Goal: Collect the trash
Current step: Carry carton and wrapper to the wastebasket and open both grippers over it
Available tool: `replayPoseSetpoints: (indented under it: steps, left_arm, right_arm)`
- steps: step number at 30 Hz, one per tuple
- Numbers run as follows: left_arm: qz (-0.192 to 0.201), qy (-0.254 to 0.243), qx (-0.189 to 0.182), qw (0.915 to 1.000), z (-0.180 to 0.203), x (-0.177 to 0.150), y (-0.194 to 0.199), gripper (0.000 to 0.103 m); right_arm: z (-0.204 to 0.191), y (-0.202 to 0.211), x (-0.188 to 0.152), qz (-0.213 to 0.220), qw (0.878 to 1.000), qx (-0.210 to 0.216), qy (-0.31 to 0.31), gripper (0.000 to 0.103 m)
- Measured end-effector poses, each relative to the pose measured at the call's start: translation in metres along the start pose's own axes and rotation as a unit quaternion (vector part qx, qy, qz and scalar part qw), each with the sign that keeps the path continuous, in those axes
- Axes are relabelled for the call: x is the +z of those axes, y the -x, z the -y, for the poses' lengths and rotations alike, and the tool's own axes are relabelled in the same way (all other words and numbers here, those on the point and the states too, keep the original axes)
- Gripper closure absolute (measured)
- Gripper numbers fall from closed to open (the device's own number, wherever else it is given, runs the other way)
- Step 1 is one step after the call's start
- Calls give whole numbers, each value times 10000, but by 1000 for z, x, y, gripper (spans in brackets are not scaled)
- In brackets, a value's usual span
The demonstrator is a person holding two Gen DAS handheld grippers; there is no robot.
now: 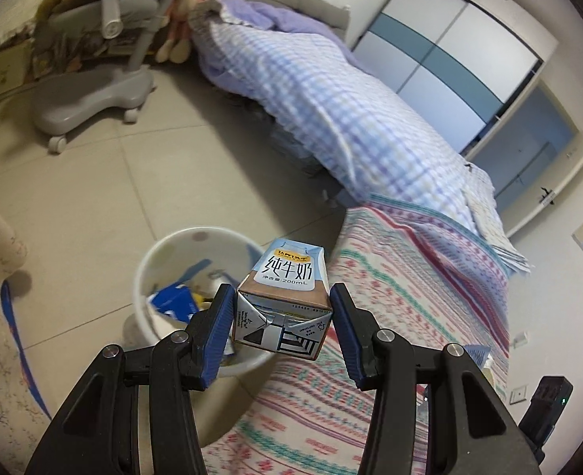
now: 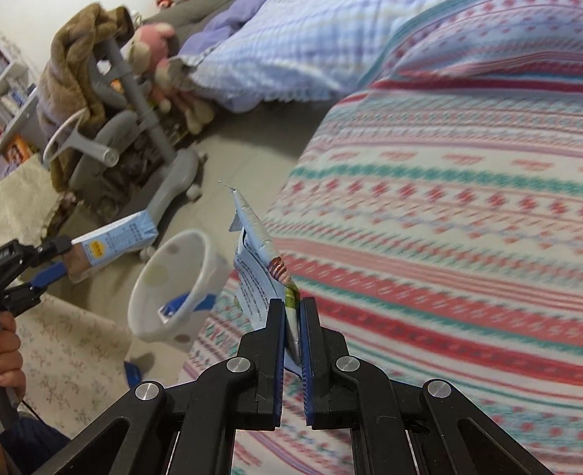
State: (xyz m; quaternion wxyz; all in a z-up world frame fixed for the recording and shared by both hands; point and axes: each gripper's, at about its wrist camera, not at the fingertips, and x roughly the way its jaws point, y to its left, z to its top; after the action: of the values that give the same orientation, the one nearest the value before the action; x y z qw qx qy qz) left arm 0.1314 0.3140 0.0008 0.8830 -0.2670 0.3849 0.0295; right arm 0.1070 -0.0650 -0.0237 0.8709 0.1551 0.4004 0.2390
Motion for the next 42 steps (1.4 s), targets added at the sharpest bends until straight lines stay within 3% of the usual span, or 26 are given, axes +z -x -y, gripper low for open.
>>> replayPoseSetpoints:
  steps: [7,16,22,23,25,26,27,35,42]
  left_arm:
    - [-191,215,96,9995,-22,3,-15,51]
    - [34,394,271,9988,-43,18,-6,51]
    - [47,681,400,9969,-62,25,-8,51]
    - [42,700,409,9967,-64,26,-8,51]
    - [24,709,435,9965,-65,26,-10,51]
    - [2,708,446,9965,-66,26,-11,51]
    - [-44,707,457,9964,-66,26,-13,51]
    - [-531,693,393,9954,-63,20,-35,51]
    - [-824,686,618,9923,-54,12,-55,51]
  right_arm:
    - [-46,-43,-7,-185,9992,225,290,97]
    - [-103,-118,12,-181,9977,532,368,97]
    - [-136,-176,18,-302,9982,278,430,95]
    - [-136,-186,17,-380,9985,181,364,93]
    - [-132,-202,14,-624,9978,37,236,76]
    - [-130,-205,13,-664,9976,2,186,66]
    - [-124,-205,11,-656,9978,22,74,64]
    - [-98,-169,1,-532,9983,154,-196,63]
    - [-76,-133,0,-344,9984,179,-406,63]
